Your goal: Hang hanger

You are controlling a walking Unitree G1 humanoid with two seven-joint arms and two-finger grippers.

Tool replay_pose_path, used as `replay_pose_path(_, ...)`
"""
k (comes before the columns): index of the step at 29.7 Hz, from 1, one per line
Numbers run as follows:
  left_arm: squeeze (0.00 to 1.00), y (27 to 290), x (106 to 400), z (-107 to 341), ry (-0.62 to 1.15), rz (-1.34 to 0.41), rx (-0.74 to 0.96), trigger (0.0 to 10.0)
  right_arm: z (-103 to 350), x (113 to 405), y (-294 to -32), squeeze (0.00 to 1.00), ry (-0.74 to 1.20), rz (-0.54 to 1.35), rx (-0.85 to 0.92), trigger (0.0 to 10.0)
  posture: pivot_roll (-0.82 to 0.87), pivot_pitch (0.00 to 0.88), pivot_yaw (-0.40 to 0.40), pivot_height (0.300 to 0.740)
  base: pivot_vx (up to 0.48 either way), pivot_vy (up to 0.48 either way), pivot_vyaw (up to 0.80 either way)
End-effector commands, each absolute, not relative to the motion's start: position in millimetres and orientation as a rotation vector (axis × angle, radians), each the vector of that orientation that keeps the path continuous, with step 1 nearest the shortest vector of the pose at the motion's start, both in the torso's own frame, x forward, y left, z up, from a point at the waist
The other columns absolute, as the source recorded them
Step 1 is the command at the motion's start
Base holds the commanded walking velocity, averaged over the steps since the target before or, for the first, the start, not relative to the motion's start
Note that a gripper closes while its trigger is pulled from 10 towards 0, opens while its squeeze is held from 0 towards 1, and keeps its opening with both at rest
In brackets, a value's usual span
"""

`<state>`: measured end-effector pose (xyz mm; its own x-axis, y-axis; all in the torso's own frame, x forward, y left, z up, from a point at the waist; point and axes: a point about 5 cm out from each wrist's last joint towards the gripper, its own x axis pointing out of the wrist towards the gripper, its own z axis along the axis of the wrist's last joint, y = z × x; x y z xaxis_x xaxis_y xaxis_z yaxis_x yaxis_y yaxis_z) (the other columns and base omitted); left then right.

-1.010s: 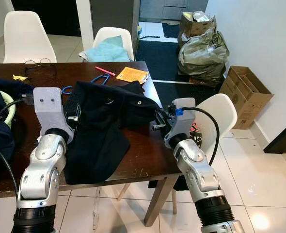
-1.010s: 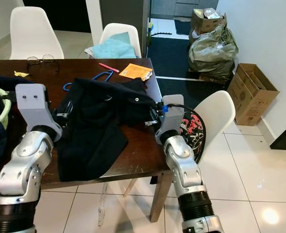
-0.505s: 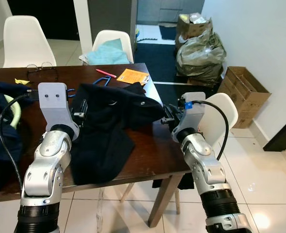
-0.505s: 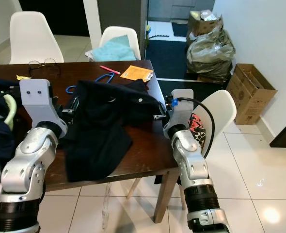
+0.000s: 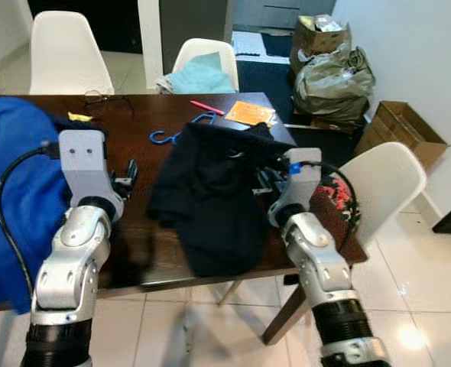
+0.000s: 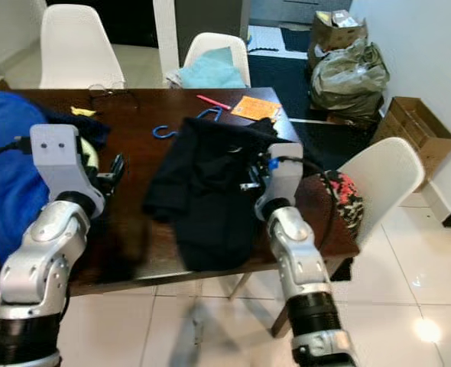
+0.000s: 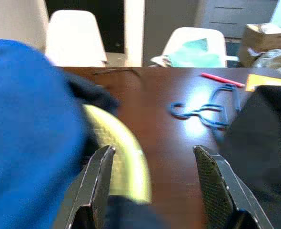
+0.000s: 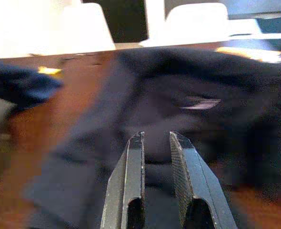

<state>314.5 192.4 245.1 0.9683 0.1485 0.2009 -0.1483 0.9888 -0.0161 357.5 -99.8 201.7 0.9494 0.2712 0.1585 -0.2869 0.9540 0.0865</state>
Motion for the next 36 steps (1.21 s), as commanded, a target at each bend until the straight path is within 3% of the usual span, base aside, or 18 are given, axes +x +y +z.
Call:
replay_pose_path(1, 0.00, 194, 313, 244, -0.198, 0.156, 0.005, 10.0, 199, 358, -105, 0.00, -0.137, 0.270, 0.107, 10.0, 0.09, 0.152, -0.066, 0.740, 0.000, 0.442, 0.00)
replay_pose_path(9, 0.00, 202, 312, 246, -0.201, 0.215, -0.029, 10.0, 199, 358, -105, 0.00, -0.138, 0.272, 0.104, 10.0, 0.09, 0.153, -0.067, 0.740, 0.000, 0.271, 0.00)
replay_pose_path(20, 0.00, 209, 311, 242, -0.163, 0.268, -0.030, 10.0, 199, 358, -104, 0.00, -0.139, 0.278, 0.100, 10.0, 0.09, 0.152, -0.068, 0.740, 0.000, -0.475, 0.00)
replay_pose_path(36, 0.00, 211, 312, 244, -0.157, 0.223, 0.047, 10.0, 197, 357, -102, 0.00, -0.128, 0.279, 0.126, 10.0, 0.11, 0.144, -0.066, 0.740, 0.000, 0.000, 0.00)
